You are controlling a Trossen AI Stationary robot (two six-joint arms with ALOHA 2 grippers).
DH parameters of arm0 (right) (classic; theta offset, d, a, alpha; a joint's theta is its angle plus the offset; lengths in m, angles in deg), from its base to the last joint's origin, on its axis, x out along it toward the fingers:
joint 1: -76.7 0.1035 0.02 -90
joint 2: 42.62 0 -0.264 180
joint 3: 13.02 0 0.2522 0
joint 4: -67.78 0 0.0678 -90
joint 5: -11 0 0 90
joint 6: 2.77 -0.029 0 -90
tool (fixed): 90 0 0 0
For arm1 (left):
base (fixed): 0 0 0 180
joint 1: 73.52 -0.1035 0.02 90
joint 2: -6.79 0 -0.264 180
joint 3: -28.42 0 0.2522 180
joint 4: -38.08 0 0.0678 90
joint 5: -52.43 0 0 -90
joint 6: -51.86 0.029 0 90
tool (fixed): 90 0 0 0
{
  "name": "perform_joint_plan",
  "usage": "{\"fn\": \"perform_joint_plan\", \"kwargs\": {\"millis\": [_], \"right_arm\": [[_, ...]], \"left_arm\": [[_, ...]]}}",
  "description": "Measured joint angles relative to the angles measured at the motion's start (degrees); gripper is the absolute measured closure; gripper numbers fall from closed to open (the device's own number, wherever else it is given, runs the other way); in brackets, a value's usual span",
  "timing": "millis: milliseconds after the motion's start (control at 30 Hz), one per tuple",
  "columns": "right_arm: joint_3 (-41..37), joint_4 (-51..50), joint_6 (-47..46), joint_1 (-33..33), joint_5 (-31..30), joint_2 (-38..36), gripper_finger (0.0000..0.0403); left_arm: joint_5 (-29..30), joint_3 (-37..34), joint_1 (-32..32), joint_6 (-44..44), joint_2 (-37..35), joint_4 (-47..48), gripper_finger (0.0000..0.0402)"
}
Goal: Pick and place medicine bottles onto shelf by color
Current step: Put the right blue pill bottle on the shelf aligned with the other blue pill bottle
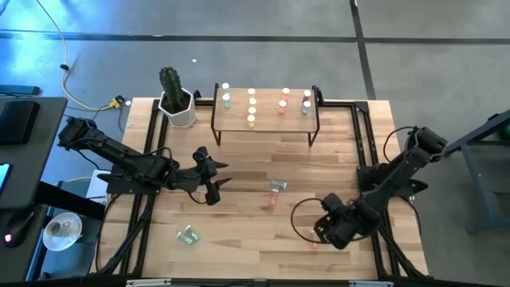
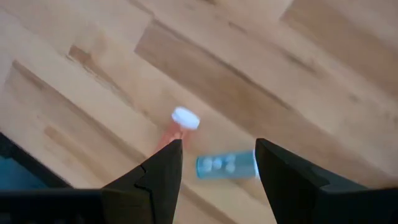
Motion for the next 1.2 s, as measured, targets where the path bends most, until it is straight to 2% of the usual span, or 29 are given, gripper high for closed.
{"fn": "perform_joint_plan", "kwargs": {"millis": [267, 467, 600, 833, 1200], "right_arm": [[0.00, 2.27, -8.81, 6.45, -0.43, -0.02, 0.0209], [0.00, 4.49, -16.54, 10.72, -4.52, 0.00, 0.0209], [0.00, 4.86, -21.32, 12.76, -5.97, 0.87, 0.0209], [0.00, 9.09, -25.08, 14.07, -4.06, 4.82, 0.0209], [0.00, 16.13, -30.32, 13.90, -2.95, 9.94, 0.0209]], "left_arm": [[-0.20, 0.00, 0.00, -1.34, 0.02, 0.00, 0.0186], [-0.40, 0.00, 0.00, -3.69, 0.02, 0.00, 0.0186], [-2.85, 0.00, 0.00, -3.85, 0.02, -0.01, 0.0186], [-5.80, 0.00, 0.00, -5.32, 0.02, 0.00, 0.0186], [-5.73, 0.00, 0.00, -5.23, 0.02, -0.01, 0.0186]]}}
